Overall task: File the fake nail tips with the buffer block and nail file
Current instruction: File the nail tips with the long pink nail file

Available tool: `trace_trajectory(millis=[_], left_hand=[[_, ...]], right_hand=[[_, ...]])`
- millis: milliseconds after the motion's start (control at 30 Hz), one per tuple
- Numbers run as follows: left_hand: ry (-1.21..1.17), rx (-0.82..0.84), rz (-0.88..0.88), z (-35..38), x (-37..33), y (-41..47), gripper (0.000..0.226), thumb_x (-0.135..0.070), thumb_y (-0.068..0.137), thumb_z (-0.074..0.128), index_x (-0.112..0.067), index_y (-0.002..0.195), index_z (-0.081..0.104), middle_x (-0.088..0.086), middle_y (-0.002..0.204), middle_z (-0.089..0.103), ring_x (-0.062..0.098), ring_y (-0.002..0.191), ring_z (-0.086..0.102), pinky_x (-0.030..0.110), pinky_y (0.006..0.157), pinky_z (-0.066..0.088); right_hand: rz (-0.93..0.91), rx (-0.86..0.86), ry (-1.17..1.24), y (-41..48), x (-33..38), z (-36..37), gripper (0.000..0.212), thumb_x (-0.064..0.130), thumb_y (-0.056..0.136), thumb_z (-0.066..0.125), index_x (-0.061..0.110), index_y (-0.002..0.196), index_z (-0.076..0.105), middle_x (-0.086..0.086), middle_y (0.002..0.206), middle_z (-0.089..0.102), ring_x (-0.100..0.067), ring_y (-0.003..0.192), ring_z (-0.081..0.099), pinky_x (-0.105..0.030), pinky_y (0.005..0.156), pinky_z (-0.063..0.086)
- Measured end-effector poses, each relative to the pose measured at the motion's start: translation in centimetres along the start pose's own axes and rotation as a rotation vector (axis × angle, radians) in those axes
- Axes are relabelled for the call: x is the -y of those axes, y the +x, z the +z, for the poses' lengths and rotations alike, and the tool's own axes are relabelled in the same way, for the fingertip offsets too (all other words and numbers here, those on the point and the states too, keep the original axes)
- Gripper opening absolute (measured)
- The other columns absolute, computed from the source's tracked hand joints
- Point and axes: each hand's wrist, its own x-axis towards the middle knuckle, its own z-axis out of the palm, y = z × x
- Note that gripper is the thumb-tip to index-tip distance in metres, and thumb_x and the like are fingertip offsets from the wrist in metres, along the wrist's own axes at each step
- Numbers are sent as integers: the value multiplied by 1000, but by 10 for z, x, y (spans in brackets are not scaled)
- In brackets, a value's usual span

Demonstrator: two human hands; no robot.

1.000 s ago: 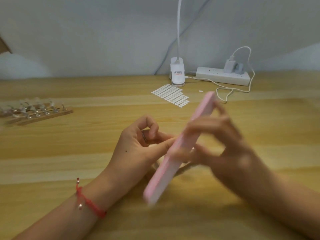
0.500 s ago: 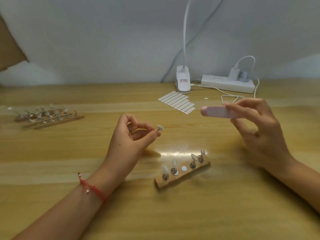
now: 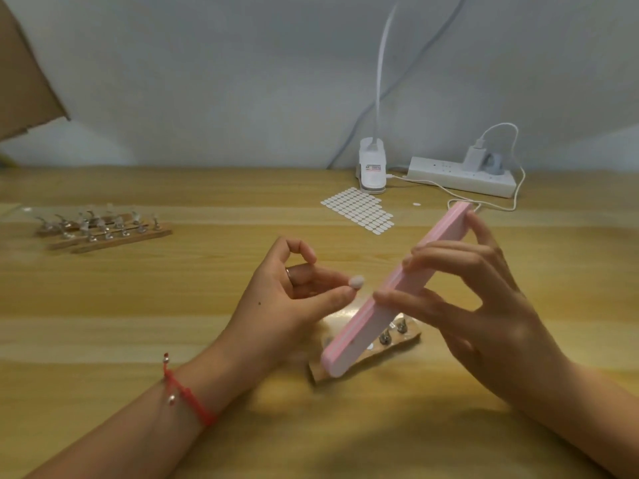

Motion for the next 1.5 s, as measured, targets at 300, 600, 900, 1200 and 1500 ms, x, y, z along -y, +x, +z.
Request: trace_trajectory(millis=[300,600,900,1200,1500], left_hand=[[-48,104,-89,3,-9,-2,47,-15,57,77,-15,90,43,9,81,75,20,83,73,22,70,55],[-24,124,-119,7,-9,-2,46,-17,57,76,-14,89,43,7,80,75,17,71,72,26,61,57],[-15,97,-110,7,-8,-3,46,-18,57,77,-15,87,42,5,78,75,15,71,70,26,61,55],[-52,49,-105,5,-6,-2,43,-13,58,76,-15,86,42,11,84,75,17,78,72,20,68,55],[-114,-55,-110,-9,3,4,46,-10,57,78,-16,87,44,9,85,74,19,84,69,21,76,55]], right_hand=[[-37,13,-22,2,3,1,39,5,98,57,28,130,59,-6,120,47,-22,119,49,-72,110,23],[-5,-13,-10,6,5,-2,42,-3,94,61,26,125,63,-6,118,48,-23,114,52,-70,112,24],[69,-41,14,7,-2,-4,49,-14,87,64,20,122,59,-7,118,47,-25,116,50,-69,111,27],[231,-97,-39,0,-26,-4,49,-16,84,64,15,122,61,-18,114,57,-31,111,50,-65,103,39],[368,-61,-32,-11,-36,-6,53,-16,78,71,15,120,60,-22,108,61,-32,102,54,-45,98,45]])
